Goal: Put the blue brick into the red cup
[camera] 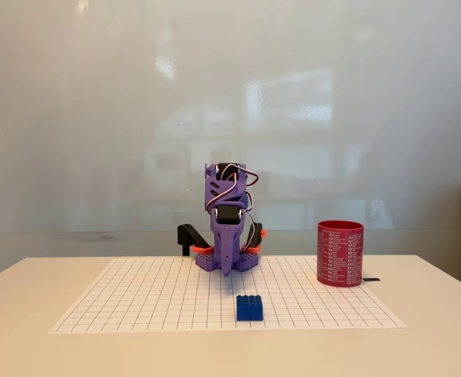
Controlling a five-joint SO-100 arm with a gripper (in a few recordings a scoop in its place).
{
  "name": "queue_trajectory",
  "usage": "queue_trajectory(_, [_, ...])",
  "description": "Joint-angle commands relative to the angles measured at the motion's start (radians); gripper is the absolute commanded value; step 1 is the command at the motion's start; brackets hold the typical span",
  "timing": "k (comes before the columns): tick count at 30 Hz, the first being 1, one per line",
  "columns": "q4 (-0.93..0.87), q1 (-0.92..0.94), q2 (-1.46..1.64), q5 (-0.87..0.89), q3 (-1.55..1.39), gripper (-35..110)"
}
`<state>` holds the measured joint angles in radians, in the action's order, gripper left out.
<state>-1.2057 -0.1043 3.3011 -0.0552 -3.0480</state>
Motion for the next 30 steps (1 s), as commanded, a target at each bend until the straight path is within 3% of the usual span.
queue_trajectory(1, [-0.003, -0.02, 0.002, -0.021, 0.025, 0])
queue_trajectory(21, [-0.003, -0.002, 0.002, 0.025, 0.029, -1])
queue_trajectory(30, [-0.012, 0.02, 0.002, 0.067, 0.204, -1])
